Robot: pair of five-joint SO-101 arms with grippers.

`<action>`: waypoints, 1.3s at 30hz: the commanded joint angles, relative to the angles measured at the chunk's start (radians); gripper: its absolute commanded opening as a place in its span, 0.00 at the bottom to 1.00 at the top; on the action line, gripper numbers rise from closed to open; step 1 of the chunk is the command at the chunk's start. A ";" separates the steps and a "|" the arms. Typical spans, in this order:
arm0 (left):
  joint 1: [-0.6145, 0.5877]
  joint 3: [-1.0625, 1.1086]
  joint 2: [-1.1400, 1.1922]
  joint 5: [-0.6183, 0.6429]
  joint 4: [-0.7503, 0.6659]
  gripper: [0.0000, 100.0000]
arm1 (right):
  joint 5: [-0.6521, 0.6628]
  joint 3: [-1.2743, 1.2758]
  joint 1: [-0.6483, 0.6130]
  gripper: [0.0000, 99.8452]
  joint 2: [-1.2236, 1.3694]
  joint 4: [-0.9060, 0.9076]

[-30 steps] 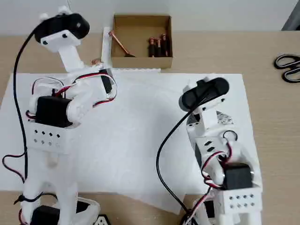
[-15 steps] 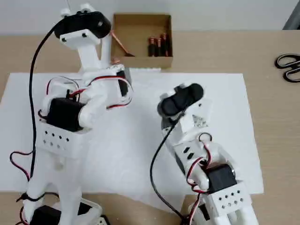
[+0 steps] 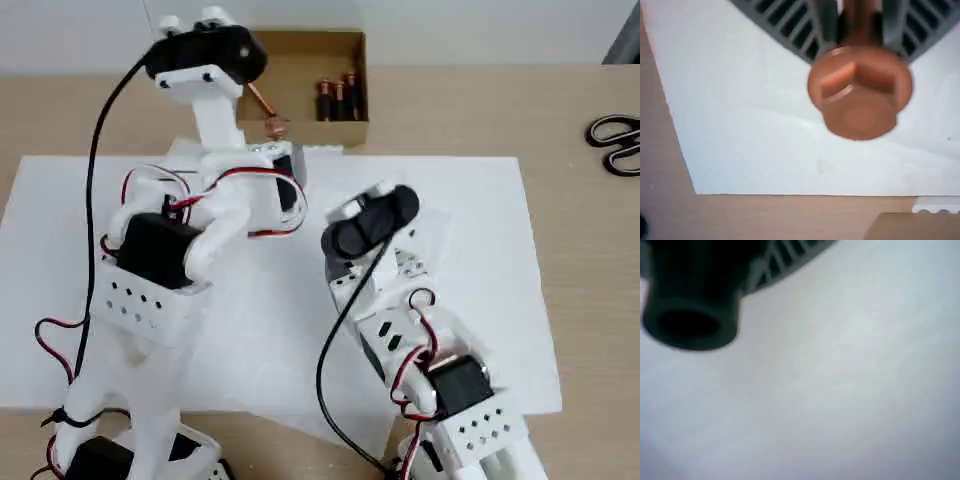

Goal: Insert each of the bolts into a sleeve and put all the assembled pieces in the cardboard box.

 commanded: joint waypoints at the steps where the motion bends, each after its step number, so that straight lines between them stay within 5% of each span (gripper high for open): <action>1: 0.006 -0.005 -0.043 -0.003 0.009 0.00 | 0.012 0.120 -0.008 0.00 -0.125 -0.162; 16: 0.081 -0.005 -0.037 -0.005 0.000 0.00 | 0.012 0.351 -0.008 0.00 -0.246 -0.329; 23: 0.080 0.039 -0.046 -0.005 -0.129 0.00 | 0.009 0.411 -0.008 0.00 -0.246 -0.384; 30: 0.031 0.047 -0.222 -0.054 -0.127 0.00 | -0.048 0.410 -0.008 0.00 -0.246 -0.384; 39: 0.012 0.444 -0.315 -0.046 -0.400 0.00 | -0.046 0.410 -0.042 0.00 -0.246 -0.384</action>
